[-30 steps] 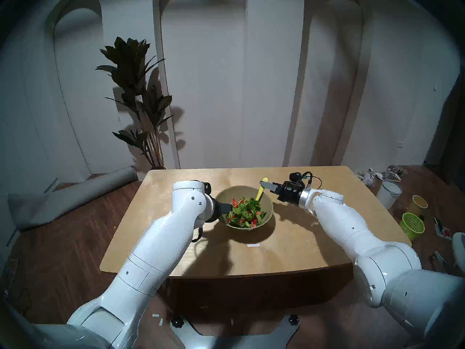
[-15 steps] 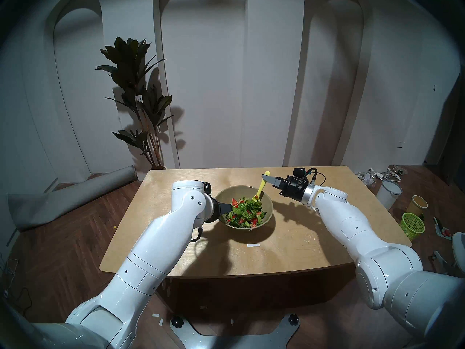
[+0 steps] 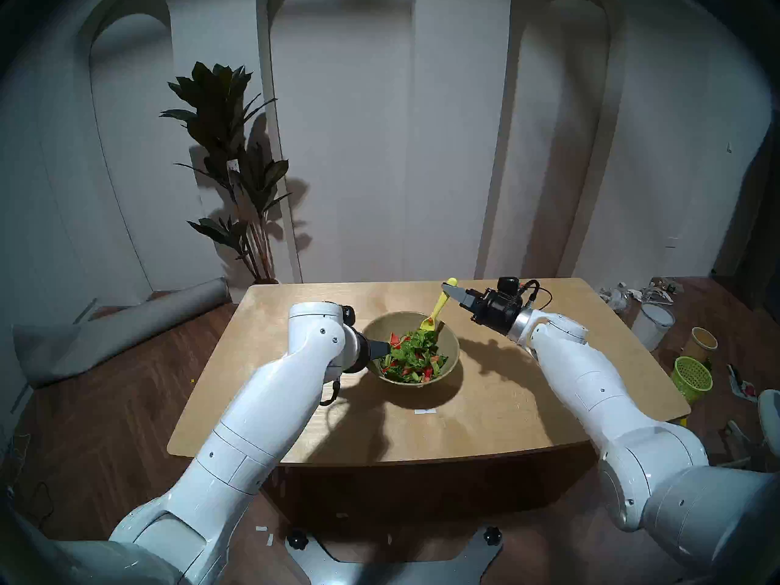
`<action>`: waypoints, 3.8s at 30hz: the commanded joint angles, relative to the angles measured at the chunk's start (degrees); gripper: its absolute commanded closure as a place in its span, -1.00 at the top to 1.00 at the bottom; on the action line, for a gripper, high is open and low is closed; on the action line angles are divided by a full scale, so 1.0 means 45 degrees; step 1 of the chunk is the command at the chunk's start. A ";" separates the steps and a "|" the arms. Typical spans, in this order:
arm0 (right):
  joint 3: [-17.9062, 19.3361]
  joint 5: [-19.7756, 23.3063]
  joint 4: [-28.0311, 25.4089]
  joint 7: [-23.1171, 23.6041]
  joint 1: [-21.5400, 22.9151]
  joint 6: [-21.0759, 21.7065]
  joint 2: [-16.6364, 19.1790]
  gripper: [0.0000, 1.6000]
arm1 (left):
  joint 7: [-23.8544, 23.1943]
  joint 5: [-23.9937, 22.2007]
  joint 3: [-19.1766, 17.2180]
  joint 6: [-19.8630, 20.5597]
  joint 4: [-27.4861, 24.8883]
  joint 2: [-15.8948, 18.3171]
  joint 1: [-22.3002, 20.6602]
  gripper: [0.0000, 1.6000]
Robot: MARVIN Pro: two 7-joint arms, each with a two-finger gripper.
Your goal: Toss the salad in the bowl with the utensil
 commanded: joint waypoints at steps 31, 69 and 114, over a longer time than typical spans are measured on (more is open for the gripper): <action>-0.0553 -0.0053 0.1502 -0.0225 0.0062 0.1541 -0.0880 -1.00 | 0.0329 -0.0037 0.0056 -0.0013 -0.0030 0.0008 -0.0096 -1.00; 0.1203 0.1302 -0.4478 -0.2759 -0.2909 0.3753 -0.0449 -1.00 | 0.0288 0.0011 0.0055 -0.0013 -0.0029 0.0007 -0.0091 -1.00; 0.1122 0.0912 -0.3824 -0.3568 -0.1267 0.3587 -0.0908 -1.00 | 0.0287 0.0012 0.0057 -0.0013 -0.0029 0.0008 -0.0091 -1.00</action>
